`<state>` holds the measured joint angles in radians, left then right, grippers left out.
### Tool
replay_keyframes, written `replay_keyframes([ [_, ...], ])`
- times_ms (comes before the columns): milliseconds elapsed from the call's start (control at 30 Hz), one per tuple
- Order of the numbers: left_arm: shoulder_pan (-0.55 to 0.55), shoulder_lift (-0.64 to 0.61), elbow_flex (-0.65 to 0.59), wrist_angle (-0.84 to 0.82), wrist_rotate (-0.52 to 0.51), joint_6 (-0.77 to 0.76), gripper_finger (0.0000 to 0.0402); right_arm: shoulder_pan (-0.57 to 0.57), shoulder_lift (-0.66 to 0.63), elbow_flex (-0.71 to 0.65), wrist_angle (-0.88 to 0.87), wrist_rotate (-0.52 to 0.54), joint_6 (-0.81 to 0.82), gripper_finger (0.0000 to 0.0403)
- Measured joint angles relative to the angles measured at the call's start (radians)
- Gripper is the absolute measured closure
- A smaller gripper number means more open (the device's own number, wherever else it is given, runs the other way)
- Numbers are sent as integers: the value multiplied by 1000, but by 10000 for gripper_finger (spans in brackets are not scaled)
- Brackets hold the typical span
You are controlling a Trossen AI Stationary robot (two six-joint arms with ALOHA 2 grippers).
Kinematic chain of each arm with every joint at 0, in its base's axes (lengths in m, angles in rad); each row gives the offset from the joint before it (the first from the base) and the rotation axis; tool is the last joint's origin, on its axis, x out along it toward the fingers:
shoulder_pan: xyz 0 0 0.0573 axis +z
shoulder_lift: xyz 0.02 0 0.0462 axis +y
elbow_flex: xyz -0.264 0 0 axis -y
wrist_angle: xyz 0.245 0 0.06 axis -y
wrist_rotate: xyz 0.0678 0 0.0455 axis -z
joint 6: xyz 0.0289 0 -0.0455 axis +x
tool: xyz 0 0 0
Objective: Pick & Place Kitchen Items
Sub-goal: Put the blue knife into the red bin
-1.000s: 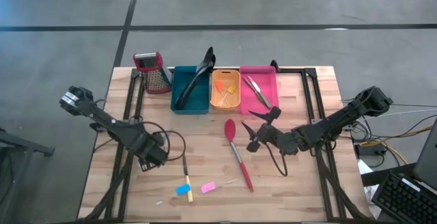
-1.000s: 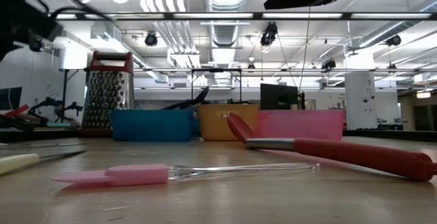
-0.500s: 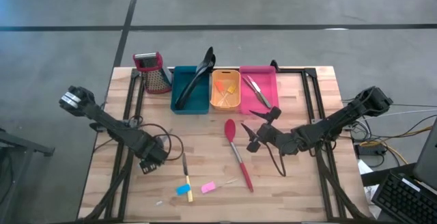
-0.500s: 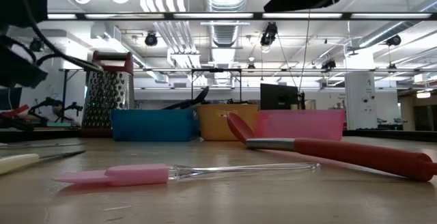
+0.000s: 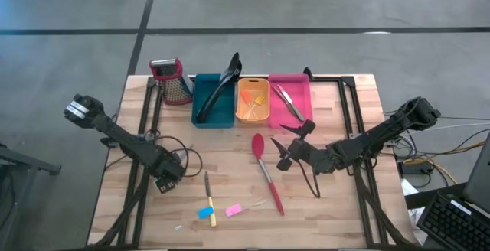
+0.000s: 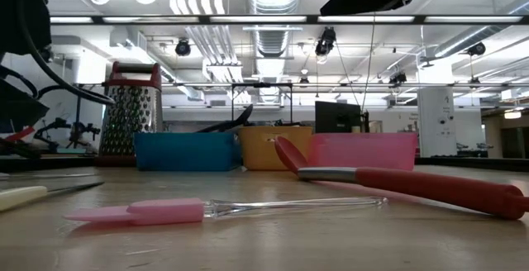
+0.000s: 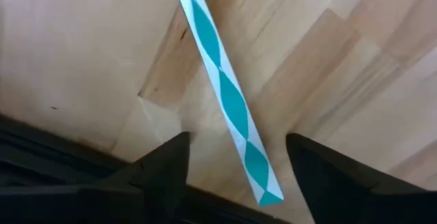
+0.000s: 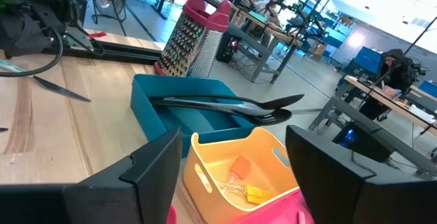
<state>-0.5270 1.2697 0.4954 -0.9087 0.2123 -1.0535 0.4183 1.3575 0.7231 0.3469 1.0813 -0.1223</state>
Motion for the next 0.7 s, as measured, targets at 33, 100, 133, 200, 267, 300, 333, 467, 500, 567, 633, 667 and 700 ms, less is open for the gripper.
replay_keyframes([
  [33, 1, 0, -3, 3, 1, 1, 161, 0, 0, 0, 0, 0, 0, 154],
  [100, 1, 1, -9, 10, -3, 0, 190, 0, 0, 0, 0, 0, 0, 162],
  [133, 2, 2, -11, 12, -5, 1, 208, 0, 0, 0, 0, 0, 0, 166],
  [200, 2, 2, -11, 16, -8, 14, 248, 0, 0, 0, 0, 0, -2, 173],
  [267, 3, 2, -10, 18, -13, 33, 291, 0, 0, 0, 0, 0, -6, 178],
  [300, 5, 2, -10, 18, -19, 38, 315, 0, 0, 0, 0, 0, -6, 181],
  [333, 8, 2, -11, 18, -24, 49, 337, 0, 0, 0, 0, 0, -7, 183],
  [467, 32, 2, -11, 17, -35, 112, 365, 0, 0, 0, 0, 0, -8, 191],
  [500, 39, 2, -10, 17, -37, 128, 365, 0, 0, 0, -1, 0, -8, 192],
  [567, 53, 2, -3, 16, -48, 160, 365, 0, 0, 0, 0, 0, -8, 196],
  [633, 70, 3, 16, 8, -63, 192, 365, 0, 0, 0, 0, 0, -8, 199],
  [667, 79, 3, 30, 0, -66, 210, 365, 0, 0, 0, 0, 0, -8, 201],
  [700, 87, 4, 44, -9, -68, 230, 365, 0, 0, 0, 0, 0, -9, 202],
])
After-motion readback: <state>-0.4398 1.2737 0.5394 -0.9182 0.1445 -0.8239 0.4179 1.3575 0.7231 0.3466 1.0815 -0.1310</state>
